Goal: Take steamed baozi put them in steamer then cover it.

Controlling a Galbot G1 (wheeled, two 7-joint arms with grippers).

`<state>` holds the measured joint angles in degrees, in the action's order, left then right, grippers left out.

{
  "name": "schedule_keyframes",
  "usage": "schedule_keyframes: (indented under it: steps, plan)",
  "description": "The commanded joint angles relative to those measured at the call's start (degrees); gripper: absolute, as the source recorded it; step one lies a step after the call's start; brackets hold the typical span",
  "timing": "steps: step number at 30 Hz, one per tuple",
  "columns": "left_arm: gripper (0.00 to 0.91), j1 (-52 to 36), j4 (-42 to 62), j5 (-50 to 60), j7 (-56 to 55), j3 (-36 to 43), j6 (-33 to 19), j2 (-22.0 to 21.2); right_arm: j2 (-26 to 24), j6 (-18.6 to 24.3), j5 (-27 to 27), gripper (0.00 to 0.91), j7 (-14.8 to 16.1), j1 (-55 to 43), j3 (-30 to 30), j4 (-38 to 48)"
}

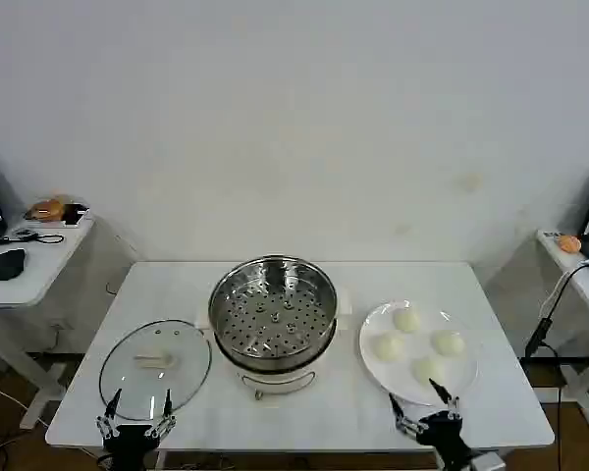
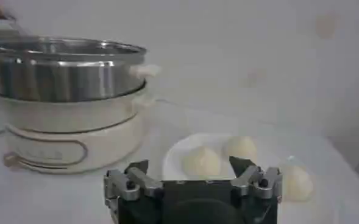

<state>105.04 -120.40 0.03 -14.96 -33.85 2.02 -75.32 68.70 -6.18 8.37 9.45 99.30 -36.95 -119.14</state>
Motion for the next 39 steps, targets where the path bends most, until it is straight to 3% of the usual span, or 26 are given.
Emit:
schedule_keyframes:
  steps: [1,6,11,14,18,21,24,26,28,29,30,33,39]
  plan:
    - [0.907,0.0,-3.0,4.5,0.1,-0.4,4.2,-0.1,-10.7,-4.4,-2.0,0.907,1.3,-7.5,-3.4,0.7]
    - [0.907,0.4,-4.8,6.9,4.2,-1.8,6.2,-0.5,-20.0,-9.4,-3.9,0.907,4.8,-15.0,-4.4,5.6]
    - [0.907,0.9,-5.5,10.1,6.5,-3.7,5.9,-0.5,-30.1,-10.1,-17.1,0.907,14.4,-23.8,-2.3,14.0]
    - [0.907,1.0,-6.6,10.1,6.9,-4.7,6.1,-0.5,-34.7,-7.5,-26.1,0.907,21.7,-29.5,-0.1,17.7]
    - [0.907,1.3,-7.6,10.4,7.0,-5.3,6.2,-0.9,-39.5,-4.1,-29.1,0.907,30.0,-40.9,9.3,23.7]
    - [0.907,1.9,-7.9,10.9,7.1,-5.5,6.1,-1.2,-41.6,-1.6,-30.5,0.907,34.3,-49.5,16.8,26.6]
    - [0.907,2.7,-8.4,11.5,7.4,-6.0,5.8,-1.6,-42.2,-0.7,-29.1,0.907,39.1,-58.6,25.8,29.9]
    - [0.907,3.0,-9.0,11.6,7.4,-6.7,5.8,-1.9,-41.9,0.7,-27.5,0.907,43.9,-66.6,36.4,33.8]
    - [0.907,3.1,-9.3,11.7,7.5,-7.0,5.9,-2.0,-41.5,0.9,-25.8,0.907,46.8,-72.1,40.8,35.6]
    - [0.907,3.0,-9.5,11.8,7.6,-7.2,5.9,-2.1,-40.5,1.5,-24.7,0.907,48.7,-76.8,47.6,38.0]
    - [0.907,3.0,-9.7,12.0,7.8,-7.5,5.9,-2.1,-39.5,2.5,-24.9,0.907,50.2,-79.9,50.0,39.3]
    - [0.907,3.0,-10.2,12.2,7.9,-8.0,6.0,-2.1,-36.8,3.8,-25.1,0.907,51.8,-86.5,58.7,44.0]
    - [0.907,2.7,-10.4,12.1,8.3,-8.7,6.0,-2.3,-29.6,4.0,-24.5,0.907,51.9,-92.9,66.4,50.5]
